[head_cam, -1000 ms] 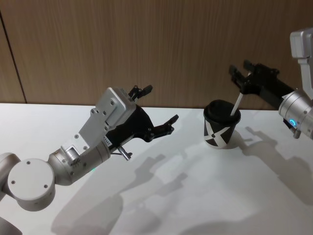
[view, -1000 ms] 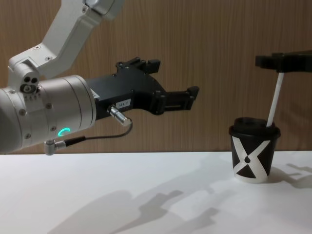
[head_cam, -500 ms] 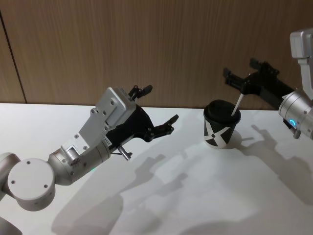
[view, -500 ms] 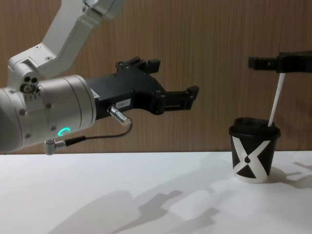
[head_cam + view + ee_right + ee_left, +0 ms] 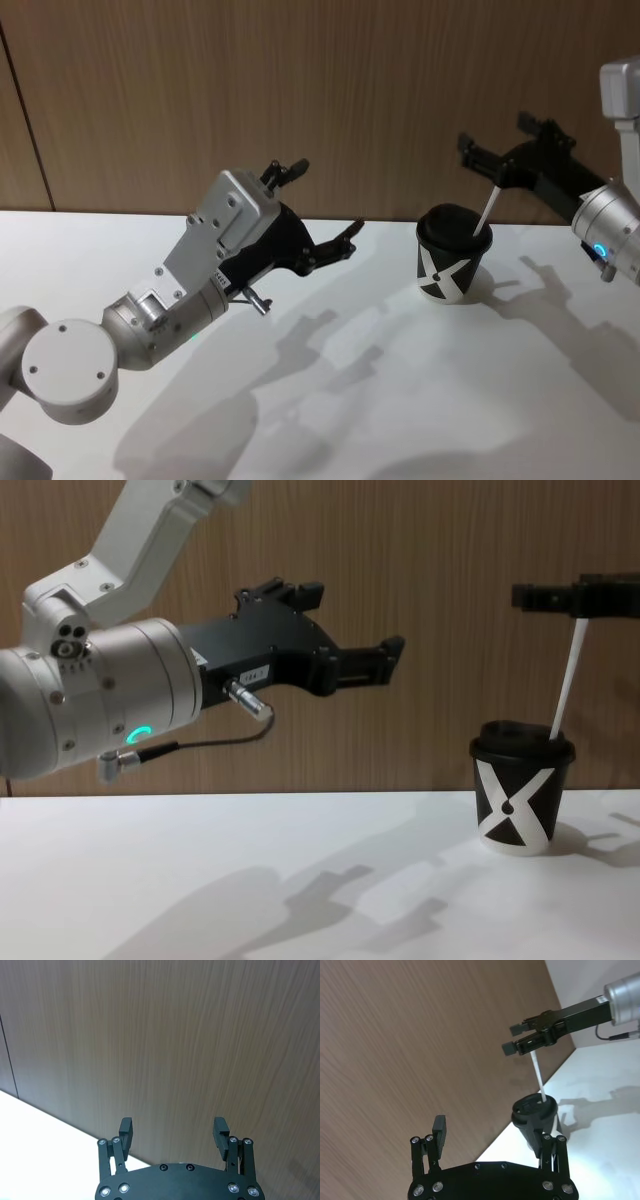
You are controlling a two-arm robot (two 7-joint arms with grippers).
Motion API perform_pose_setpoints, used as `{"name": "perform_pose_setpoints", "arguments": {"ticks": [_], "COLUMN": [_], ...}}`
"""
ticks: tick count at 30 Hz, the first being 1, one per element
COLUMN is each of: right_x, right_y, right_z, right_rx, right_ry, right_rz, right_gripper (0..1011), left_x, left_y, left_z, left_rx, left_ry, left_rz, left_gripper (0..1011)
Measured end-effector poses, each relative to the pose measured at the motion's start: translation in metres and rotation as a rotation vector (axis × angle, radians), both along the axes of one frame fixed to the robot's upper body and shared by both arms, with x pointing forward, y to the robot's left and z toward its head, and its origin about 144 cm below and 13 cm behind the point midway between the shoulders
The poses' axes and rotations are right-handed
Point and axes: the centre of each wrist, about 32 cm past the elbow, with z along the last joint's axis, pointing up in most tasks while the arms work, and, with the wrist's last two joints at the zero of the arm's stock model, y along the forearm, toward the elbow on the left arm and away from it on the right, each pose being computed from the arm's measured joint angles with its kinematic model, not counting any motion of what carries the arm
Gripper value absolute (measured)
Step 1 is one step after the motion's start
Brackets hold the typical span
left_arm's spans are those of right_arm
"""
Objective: Pick up the straw with one hand, pass it to the other hand, and insert it into the cup.
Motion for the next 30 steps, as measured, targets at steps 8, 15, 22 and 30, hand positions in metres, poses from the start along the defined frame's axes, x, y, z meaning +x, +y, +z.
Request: {"name": "perform_pose_setpoints", "arguments": {"ticks": [8,15,22,30], "right_x": [-0.006,-0.013,-0.021,-0.031], "right_y": [0.001,0.0,-0.001,-0.001], "right_z": [0.001,0.003,0.002,-0.002], "right_rx": [0.018,0.03,0.031,0.033], "right_ry": [-0.065,-0.112,-0.129,-0.125], "right_rz": [-0.005,0.009,0.045,0.093], "right_gripper": [1001,1001,1001,1001], "left_x": [0.003,0.005,0.009,0.014], "left_y": [-0.002,-0.002,-0.002,-0.003], "left_z": [0.002,0.001,0.0,0.001], "left_rx": [-0.014,-0.031,-0.041,-0.047], "left_ry": [-0.02,-0.019,-0.014,-0.009], "left_rz": [0.035,0.061,0.076,0.082], "left_gripper": [1003,1003,1003,1003]}}
